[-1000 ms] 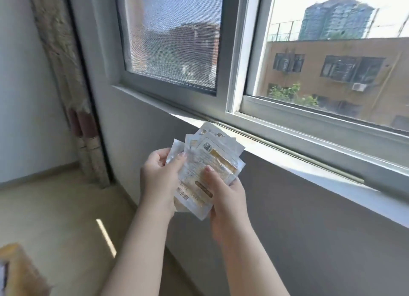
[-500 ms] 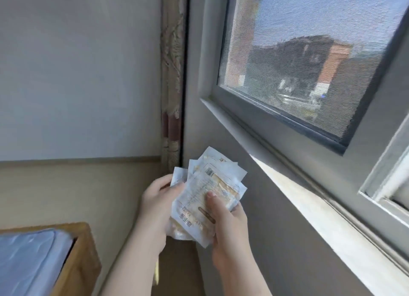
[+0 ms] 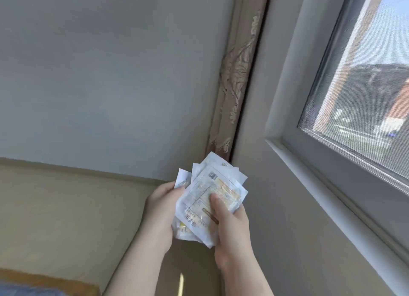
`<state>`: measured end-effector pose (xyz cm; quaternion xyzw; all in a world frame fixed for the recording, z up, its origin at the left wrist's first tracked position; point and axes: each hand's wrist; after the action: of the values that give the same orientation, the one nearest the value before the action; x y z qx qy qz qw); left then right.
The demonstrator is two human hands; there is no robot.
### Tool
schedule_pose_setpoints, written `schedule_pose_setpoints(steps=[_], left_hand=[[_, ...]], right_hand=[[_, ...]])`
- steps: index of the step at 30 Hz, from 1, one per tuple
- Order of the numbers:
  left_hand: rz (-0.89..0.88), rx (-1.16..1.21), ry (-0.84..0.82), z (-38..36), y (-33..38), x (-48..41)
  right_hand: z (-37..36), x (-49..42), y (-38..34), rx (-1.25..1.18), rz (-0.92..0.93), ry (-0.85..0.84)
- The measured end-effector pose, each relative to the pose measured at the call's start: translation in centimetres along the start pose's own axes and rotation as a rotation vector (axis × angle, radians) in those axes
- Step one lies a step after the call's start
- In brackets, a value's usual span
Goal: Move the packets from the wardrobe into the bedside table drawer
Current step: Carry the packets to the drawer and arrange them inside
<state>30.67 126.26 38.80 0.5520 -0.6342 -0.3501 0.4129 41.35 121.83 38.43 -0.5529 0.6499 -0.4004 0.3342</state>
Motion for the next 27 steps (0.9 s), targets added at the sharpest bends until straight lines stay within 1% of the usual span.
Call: schedule_pose_setpoints(steps=[3, 7, 13, 16, 20, 23, 27], left_hand=[[-0.021, -0.013, 0.000, 0.1, 2.4, -7.2], [0.014, -0.092, 0.010, 0.3, 2.5, -15.6], [-0.027, -0.088, 0.075, -0.6, 3.7, -29.5], [-0.065, -0.111, 0.141, -1.5, 5.2, -36.5], [-0.099, -0.062, 0.191, -1.6, 7.4, -44.0], [-0.127, -0.022, 0.285, 0.5, 8.7, -48.2], [-0.171, -0.026, 0.401, 4.1, 10.2, -53.8]], right_hand=[[-2.2, -7.3, 0.1, -0.032, 0.011, -0.032], [-2.7, -15.8, 1.5, -0.054, -0.029, -0.039], [-3.4, -31.4, 2.6, -0.035, -0.093, -0.150], [-4.3, -39.6, 2.2, -0.014, -0.105, -0.242], [-6.3, -49.1, 2.2, 0.001, -0.158, -0.349], [-8.9, -54.3, 3.8, 0.005, -0.228, -0.426], [-12.9, -60.2, 6.9, 0.010, -0.289, -0.495]])
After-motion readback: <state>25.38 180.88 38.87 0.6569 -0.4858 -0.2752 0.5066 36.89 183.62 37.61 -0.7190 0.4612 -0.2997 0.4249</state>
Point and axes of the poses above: each hand's wrist, its own x-axis away from the middle knuckle, its own z-axis out of the back of the hand, y = z × x, and after that the axes turned 7 degrees about -y, right-handed
